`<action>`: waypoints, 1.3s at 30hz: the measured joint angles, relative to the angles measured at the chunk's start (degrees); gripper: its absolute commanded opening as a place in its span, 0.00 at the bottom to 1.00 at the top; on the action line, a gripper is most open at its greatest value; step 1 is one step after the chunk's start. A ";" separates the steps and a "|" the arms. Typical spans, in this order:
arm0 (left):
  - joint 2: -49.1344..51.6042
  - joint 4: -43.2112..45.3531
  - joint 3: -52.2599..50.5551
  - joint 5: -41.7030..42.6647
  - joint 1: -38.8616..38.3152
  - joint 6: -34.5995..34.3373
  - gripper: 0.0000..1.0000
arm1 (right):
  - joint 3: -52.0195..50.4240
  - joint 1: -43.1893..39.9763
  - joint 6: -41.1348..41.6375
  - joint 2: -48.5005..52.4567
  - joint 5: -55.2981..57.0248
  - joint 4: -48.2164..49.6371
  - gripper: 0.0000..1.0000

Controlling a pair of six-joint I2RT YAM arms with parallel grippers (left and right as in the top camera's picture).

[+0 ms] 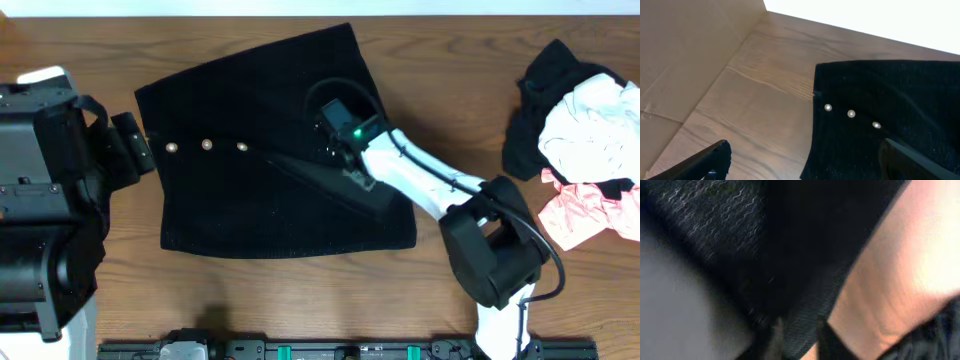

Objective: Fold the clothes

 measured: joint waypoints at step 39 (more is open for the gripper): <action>-2.43 0.24 0.00 0.17 0.00 0.00 0.98 | -6.75 4.85 -1.03 -4.83 -0.52 15.23 0.07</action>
